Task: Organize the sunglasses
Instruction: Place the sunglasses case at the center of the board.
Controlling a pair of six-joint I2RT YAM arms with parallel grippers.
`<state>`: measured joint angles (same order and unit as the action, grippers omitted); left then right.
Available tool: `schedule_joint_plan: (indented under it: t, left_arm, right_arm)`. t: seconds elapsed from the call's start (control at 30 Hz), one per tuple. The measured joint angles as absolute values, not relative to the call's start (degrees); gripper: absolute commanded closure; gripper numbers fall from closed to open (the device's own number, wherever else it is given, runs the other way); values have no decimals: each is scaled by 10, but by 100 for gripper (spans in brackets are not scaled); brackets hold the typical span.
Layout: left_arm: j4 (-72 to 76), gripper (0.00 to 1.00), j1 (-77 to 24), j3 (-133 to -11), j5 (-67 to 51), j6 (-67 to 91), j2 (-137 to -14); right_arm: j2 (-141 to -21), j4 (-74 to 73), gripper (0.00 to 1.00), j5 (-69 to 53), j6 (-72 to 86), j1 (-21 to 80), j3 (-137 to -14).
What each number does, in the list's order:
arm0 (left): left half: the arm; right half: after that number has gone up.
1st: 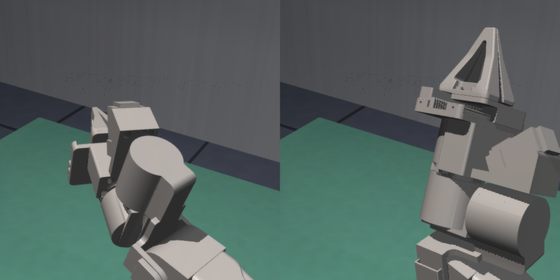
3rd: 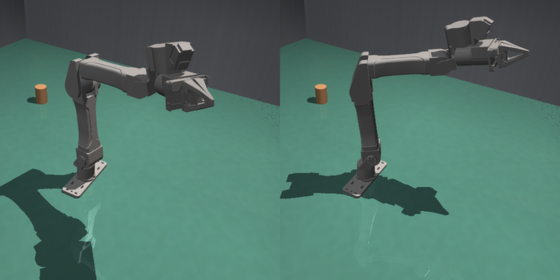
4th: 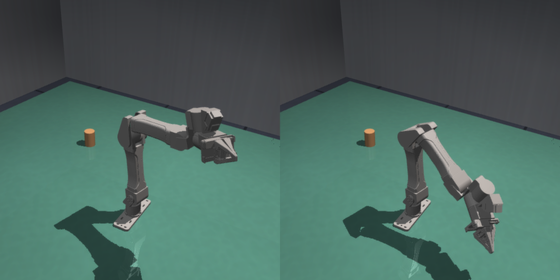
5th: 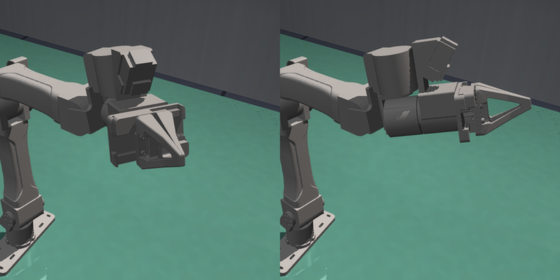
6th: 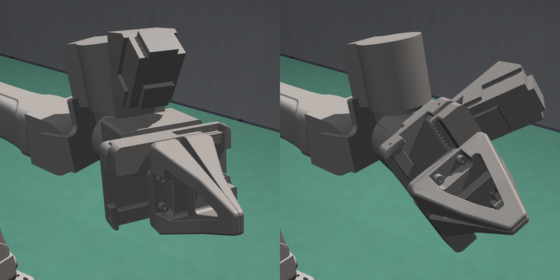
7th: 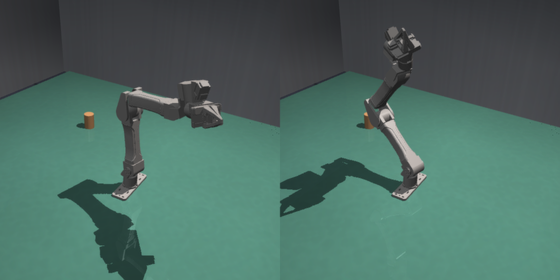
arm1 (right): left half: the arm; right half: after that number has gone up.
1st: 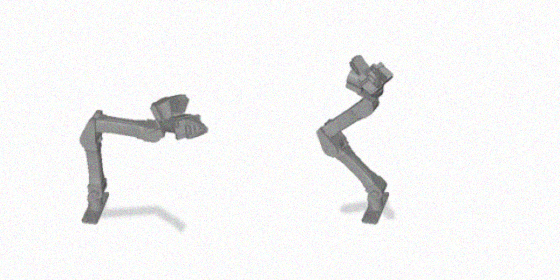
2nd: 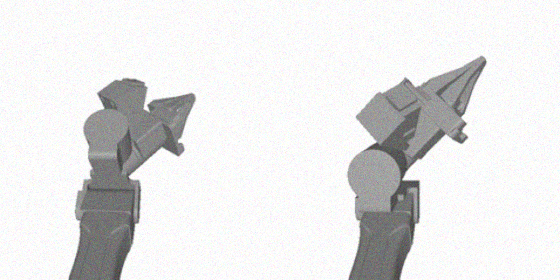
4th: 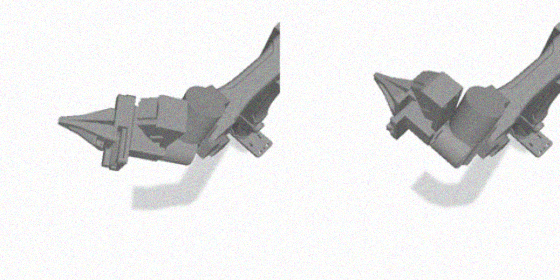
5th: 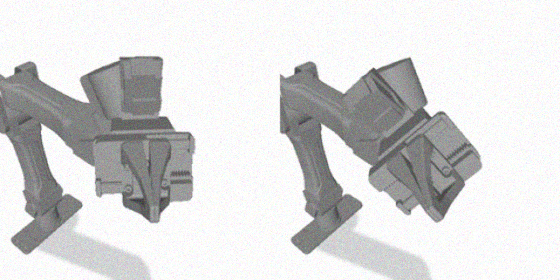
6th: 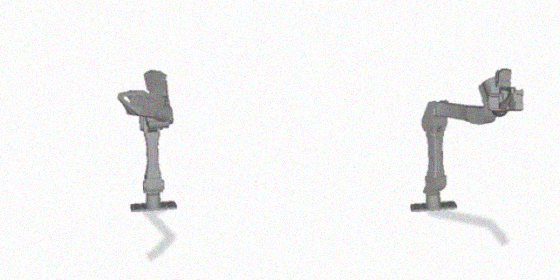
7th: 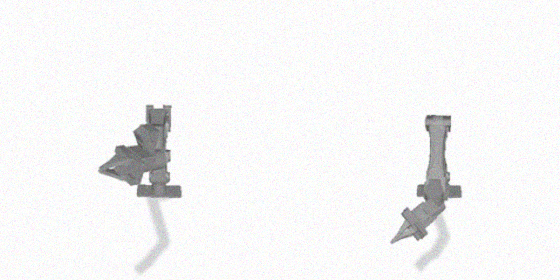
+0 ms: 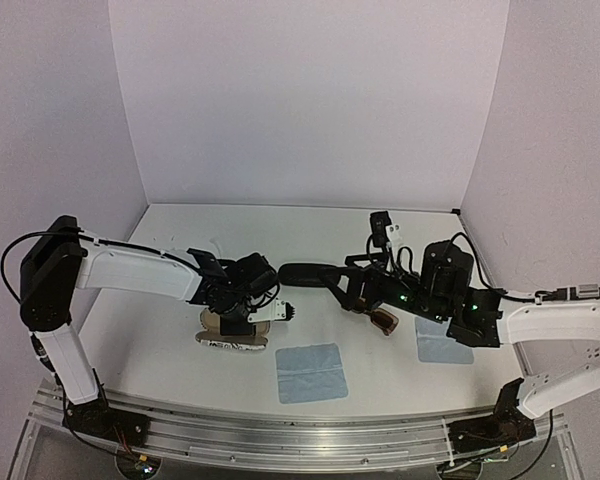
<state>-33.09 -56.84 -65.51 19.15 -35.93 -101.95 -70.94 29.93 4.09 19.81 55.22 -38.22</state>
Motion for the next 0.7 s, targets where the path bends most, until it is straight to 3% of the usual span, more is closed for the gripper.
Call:
schedule_joint_plan:
  t: [0.33, 0.7]
  left_arm:
    - [-361, 33, -568, -672, 191, -348, -1010]
    - [-364, 33, -568, -690, 191, -347, -992]
  right_arm:
    - [-723, 299, 2, 29, 198, 552, -382]
    - [-747, 299, 2, -5, 198, 552, -386]
